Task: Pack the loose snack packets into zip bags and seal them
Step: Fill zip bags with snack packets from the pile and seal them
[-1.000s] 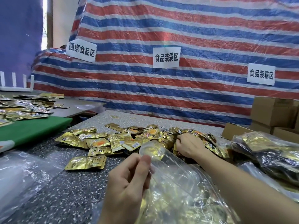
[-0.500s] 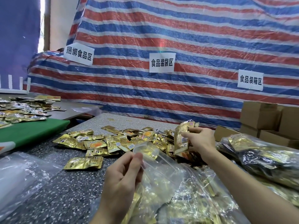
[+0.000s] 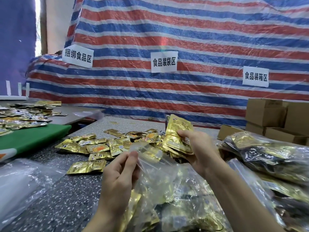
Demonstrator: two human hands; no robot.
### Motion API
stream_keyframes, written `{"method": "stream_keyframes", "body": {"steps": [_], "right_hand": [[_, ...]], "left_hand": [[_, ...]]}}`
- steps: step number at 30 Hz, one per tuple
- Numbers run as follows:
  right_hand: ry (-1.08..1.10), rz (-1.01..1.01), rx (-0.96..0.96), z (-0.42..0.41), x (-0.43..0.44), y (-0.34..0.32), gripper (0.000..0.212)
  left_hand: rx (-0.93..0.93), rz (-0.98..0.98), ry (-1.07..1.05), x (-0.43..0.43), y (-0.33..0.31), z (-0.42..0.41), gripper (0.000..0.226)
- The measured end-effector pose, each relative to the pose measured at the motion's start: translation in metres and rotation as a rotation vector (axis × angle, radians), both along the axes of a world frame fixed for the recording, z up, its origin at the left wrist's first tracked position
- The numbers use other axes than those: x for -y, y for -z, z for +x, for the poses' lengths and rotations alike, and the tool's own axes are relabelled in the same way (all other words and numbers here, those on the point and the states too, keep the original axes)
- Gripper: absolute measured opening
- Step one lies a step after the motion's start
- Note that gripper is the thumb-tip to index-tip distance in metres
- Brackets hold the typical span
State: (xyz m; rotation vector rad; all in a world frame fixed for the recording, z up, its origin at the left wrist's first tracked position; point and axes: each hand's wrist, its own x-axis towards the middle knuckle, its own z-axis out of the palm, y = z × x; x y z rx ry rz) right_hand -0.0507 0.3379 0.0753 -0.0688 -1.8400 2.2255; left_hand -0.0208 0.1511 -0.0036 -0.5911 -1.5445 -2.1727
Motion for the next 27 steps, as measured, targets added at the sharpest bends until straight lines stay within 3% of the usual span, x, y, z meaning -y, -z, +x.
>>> {"method": "stream_keyframes", "body": {"steps": [3, 8, 14, 18, 24, 27], "right_hand": [[-0.095, 0.012, 0.015, 0.008, 0.008, -0.001, 0.012], [-0.223, 0.038, 0.02, 0.018, 0.02, 0.0, 0.021], [0.039, 0.141, -0.033, 0.019, 0.039, 0.008, 0.015], [0.017, 0.077, -0.019, 0.024, 0.05, 0.012, 0.017], [-0.158, 0.437, 0.044, 0.033, 0.055, 0.013, 0.007], [-0.167, 0.471, 0.049, 0.035, 0.054, 0.012, 0.01]], "left_hand": [[0.004, -0.021, -0.016, 0.0, 0.0, -0.001, 0.037], [-0.001, -0.022, -0.007, -0.003, 0.001, 0.0, 0.036], [-0.032, -0.015, -0.042, -0.002, 0.003, -0.002, 0.043], [-0.072, -0.04, -0.089, -0.001, 0.001, -0.003, 0.037], [-0.096, -0.036, -0.09, 0.0, -0.001, -0.003, 0.031], [-0.1, -0.038, -0.085, 0.0, -0.001, -0.004, 0.029]]}}
